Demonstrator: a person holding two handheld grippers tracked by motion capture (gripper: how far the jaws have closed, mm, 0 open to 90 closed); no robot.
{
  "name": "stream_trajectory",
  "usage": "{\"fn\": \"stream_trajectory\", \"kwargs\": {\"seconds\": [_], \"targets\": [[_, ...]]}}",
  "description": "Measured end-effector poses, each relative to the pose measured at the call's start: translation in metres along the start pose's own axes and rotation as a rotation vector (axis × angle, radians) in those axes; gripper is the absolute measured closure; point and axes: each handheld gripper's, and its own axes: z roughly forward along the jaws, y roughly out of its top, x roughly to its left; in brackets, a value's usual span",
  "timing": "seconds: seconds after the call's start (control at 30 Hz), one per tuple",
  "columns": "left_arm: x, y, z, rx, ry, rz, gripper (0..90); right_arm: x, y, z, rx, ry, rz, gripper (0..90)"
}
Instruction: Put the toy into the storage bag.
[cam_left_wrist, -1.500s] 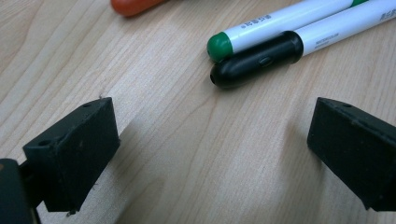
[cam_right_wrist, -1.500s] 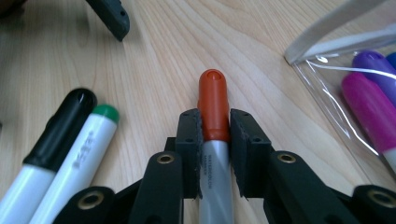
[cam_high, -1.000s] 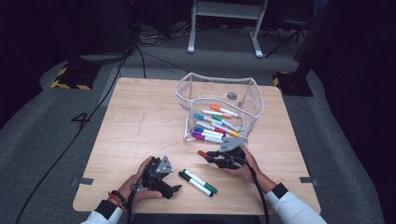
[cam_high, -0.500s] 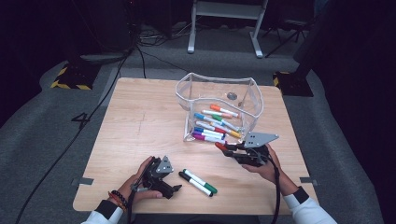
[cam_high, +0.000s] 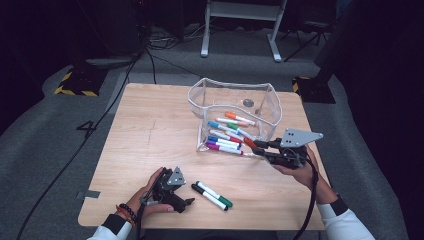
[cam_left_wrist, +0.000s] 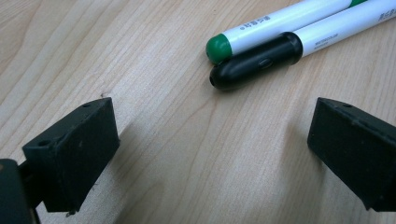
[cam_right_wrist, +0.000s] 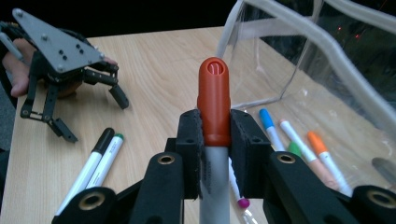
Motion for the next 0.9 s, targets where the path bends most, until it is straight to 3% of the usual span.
{"fn": "stream_trajectory", "kwargs": {"seconds": [0.37, 0.5, 0.9], "targets": [[0.0, 0.0, 0.0, 0.002, 0.001, -0.002, 2.2, -0.02, 0.04, -0.013, -0.027, -0.012, -0.01, 74.9], [0.0, 0.0, 0.0, 0.0, 0.0, 0.0, 2.2, -0.028, 0.057, -0.017, -0.04, -0.025, -0.039, 74.9], [0.0, 0.0, 0.0, 0.002, 0.0, -0.001, 2.2, -0.062, 0.093, -0.018, -0.052, -0.112, -0.04, 74.8]]}}
